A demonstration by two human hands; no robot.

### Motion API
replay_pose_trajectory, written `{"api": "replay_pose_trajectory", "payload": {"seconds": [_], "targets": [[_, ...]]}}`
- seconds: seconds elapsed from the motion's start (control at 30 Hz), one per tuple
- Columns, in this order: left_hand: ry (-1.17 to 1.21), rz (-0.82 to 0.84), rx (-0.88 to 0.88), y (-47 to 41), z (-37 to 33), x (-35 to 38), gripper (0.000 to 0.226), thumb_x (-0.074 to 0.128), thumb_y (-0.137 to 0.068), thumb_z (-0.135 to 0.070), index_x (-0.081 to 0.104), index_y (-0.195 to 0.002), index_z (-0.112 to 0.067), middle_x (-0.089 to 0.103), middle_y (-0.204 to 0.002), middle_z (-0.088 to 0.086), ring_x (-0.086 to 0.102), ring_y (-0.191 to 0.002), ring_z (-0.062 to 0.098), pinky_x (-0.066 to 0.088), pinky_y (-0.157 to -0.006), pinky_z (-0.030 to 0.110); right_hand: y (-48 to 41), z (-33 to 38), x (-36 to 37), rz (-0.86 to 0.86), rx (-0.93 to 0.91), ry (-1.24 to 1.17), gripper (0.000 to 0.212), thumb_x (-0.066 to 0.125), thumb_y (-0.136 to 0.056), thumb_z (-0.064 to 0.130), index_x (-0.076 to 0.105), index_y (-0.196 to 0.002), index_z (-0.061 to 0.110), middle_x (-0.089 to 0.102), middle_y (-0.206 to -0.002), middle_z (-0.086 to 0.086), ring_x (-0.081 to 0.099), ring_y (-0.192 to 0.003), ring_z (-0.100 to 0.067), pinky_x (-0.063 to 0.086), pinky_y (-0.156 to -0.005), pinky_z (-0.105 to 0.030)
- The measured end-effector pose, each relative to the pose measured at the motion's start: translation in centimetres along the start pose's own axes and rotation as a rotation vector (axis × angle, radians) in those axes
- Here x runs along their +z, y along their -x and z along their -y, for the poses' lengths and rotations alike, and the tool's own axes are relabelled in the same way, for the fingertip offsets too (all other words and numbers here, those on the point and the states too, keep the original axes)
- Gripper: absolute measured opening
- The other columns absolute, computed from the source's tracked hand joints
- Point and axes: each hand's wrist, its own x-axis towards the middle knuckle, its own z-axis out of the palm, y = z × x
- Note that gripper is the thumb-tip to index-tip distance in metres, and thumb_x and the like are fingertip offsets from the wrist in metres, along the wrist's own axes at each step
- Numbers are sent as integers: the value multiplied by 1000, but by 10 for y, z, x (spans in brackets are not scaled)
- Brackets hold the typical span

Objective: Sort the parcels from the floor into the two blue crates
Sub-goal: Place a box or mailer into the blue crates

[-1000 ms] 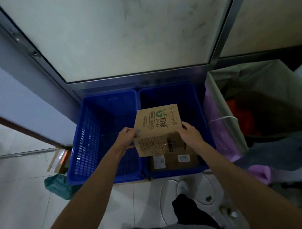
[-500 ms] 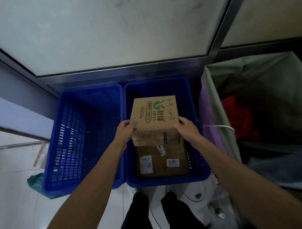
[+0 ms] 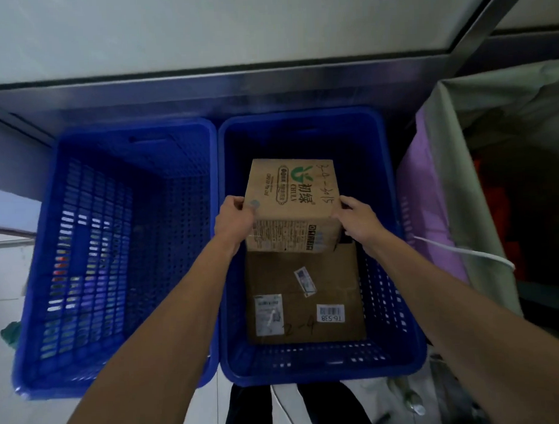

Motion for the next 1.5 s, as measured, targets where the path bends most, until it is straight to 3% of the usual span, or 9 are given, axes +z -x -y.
{"api": "replay_pose_trajectory", "payload": {"seconds": [0.07, 0.17, 0.3, 0.4, 0.6, 0.77, 1.2, 1.5], "targets": [[23, -20, -11, -20, 11, 9, 32, 63, -95, -34, 54, -122, -21, 63, -115, -1, 65, -101, 16, 59, -88, 42, -20, 1, 11, 5, -44, 64, 55, 60, -97, 32, 43, -149, 30, 53, -141, 2, 59, -105, -12, 55, -80, -26], [46, -58, -20, -43, 28, 25, 25, 62, -94, -31, 53, -117, -24, 63, -114, -3, 64, -101, 16, 58, -88, 42, -45, -8, 25, 2, -79, 182, 66, 59, -89, 46, 37, -150, 40, 48, -147, 0, 55, -121, -21, 51, -99, -41], [45, -104, -43, -62, 48, 40, 31, 58, -96, -32, 51, -125, -23, 62, -115, -2, 63, -102, 19, 57, -90, 43, -64, -35, 41, -7, -89, 126, 67, 59, -97, 40, 27, -155, 40, 40, -153, 5, 46, -133, -20, 45, -108, -41], [42, -102, -76, -71, 63, 50, 39, 53, -98, -22, 46, -137, -19, 59, -119, 0, 60, -107, 21, 53, -96, 42, -76, -62, 58, 17, -35, 99, 67, 57, -98, 39, 23, -156, 41, 32, -159, 5, 37, -141, -22, 38, -112, -42], [-202, -117, -135, -79, 80, 76, 53, 41, -100, -13, 22, -149, -9, 41, -144, 17, 47, -125, 33, 40, -109, 46, -91, -83, 80, 29, 8, 54, 69, 55, -96, 37, 22, -157, 39, 32, -157, 7, 36, -140, -20, 34, -114, -43], [-520, -77, -132, -78, 91, 96, 74, 47, -96, -16, 5, -157, -25, 19, -152, 23, 35, -133, 42, 33, -110, 50, -99, -96, 87, 95, 59, 125, 69, 51, -97, 43, 18, -157, 40, 24, -162, 5, 30, -145, -24, 31, -116, -44], [-696, 9, -200, -80, 101, 108, 73, 48, -100, -23, 4, -159, -26, 7, -155, 29, 21, -141, 46, 24, -116, 52, -112, -109, 95, 194, 116, 387, 81, 48, -86, 64, 13, -157, 45, 23, -163, 4, 27, -147, -30, 29, -117, -49], [-822, 33, -158, -59, 100, 118, 68, 46, -97, -25, 15, -156, -10, 7, -156, 29, 15, -143, 45, 23, -117, 47, -88, -115, 89, 190, -35, 638, 78, 48, -95, 52, 10, -160, 31, 22, -165, -2, 23, -148, -26, 20, -119, -39]]}}
